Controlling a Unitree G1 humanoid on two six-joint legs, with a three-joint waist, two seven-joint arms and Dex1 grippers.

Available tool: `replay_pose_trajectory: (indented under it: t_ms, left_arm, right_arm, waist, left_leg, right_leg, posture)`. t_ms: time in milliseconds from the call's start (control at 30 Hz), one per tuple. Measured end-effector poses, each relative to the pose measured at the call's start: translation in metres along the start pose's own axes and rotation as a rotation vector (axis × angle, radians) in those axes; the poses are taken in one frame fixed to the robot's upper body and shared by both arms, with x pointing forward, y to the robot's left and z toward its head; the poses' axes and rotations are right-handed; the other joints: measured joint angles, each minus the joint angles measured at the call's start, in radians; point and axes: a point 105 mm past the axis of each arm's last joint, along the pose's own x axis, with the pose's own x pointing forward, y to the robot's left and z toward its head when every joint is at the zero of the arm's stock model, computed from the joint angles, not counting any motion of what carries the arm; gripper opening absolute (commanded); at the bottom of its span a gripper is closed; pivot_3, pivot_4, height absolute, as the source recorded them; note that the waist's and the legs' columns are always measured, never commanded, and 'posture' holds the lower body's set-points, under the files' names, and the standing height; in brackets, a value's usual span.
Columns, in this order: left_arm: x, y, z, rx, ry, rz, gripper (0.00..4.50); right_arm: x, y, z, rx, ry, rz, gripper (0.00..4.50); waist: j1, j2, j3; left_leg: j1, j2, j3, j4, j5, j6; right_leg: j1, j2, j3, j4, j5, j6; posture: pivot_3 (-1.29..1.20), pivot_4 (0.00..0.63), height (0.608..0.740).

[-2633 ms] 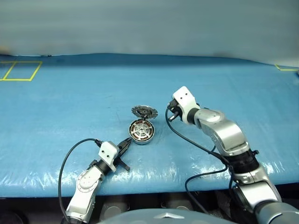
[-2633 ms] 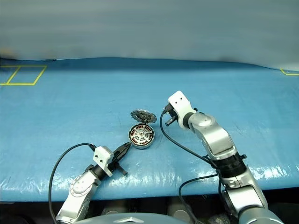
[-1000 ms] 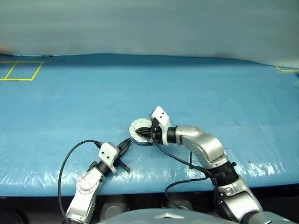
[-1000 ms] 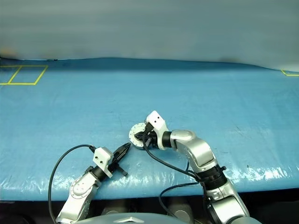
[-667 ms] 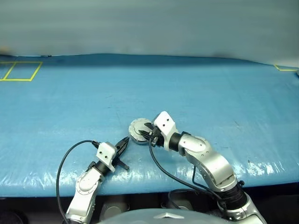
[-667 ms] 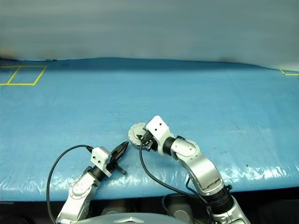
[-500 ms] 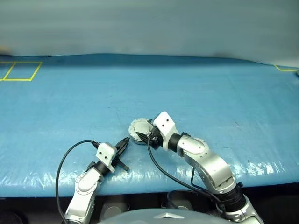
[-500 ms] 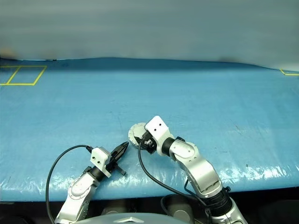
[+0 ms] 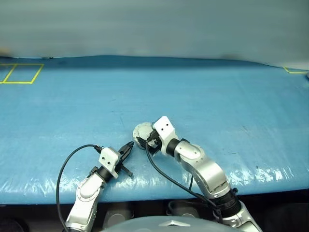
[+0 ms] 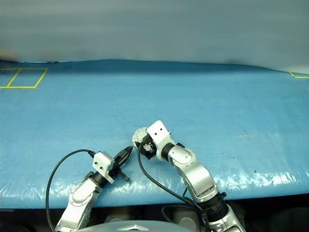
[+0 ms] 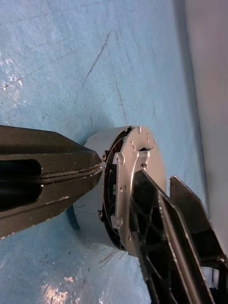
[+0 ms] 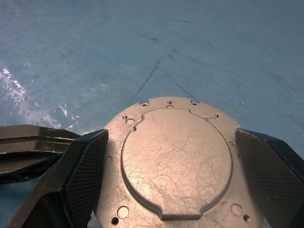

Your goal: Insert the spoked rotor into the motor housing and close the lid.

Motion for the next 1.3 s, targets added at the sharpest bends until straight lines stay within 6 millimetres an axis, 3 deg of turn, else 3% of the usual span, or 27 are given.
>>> replay_pose_trajectory:
  t_ms: [100,200,300,1300]
  left_arm:
    - [-0.0002,0.0,0.0001,0.0,0.0,0.0,0.0]
    - [-0.0001,-0.0002,0.0021,0.003,-0.006,-0.001,0.0]
    - [-0.0005,-0.0002,0.0019,0.003,-0.005,-0.001,0.0]
    - [-0.0065,-0.0012,-0.0016,0.006,0.009,0.003,0.0]
  right_arm:
    - [0.0024,-0.0017,-0.0018,-0.021,-0.01,-0.009,4.47]
    - [0.0035,-0.0017,-0.0026,-0.038,-0.024,-0.012,3.9]
    - [0.0041,-0.0008,-0.0033,-0.046,-0.033,-0.011,3.04]
    - [0.0088,-0.0027,-0.0034,-0.116,0.038,0.007,3.04]
  waist:
    - [0.0,0.0,0.0]
    - [0.0,0.0,0.0]
    - [0.0,0.0,0.0]
    - [-0.001,-0.002,-0.002]
  left_leg:
    - [0.0,0.0,0.0,0.0,0.0,0.0]
    - [0.001,0.0,0.0,0.0,0.0,0.0]
    - [0.001,0.0,0.0,0.0,0.0,0.0]
    - [0.004,0.001,0.0,0.0,0.0,0.0]
  right_leg:
    - [0.0,0.0,0.0,0.0,0.0,0.0]
    - [0.0,0.0,0.0,0.0,0.0,0.0]
    - [0.0,0.0,0.0,0.0,0.0,0.0]
    - [-0.001,0.0,0.0,0.0,0.0,-0.001]
  posture:
    - [0.0,0.15,0.74]
    - [0.0,0.15,0.74]
    - [0.0,0.15,0.74]
    - [0.0,0.15,0.74]
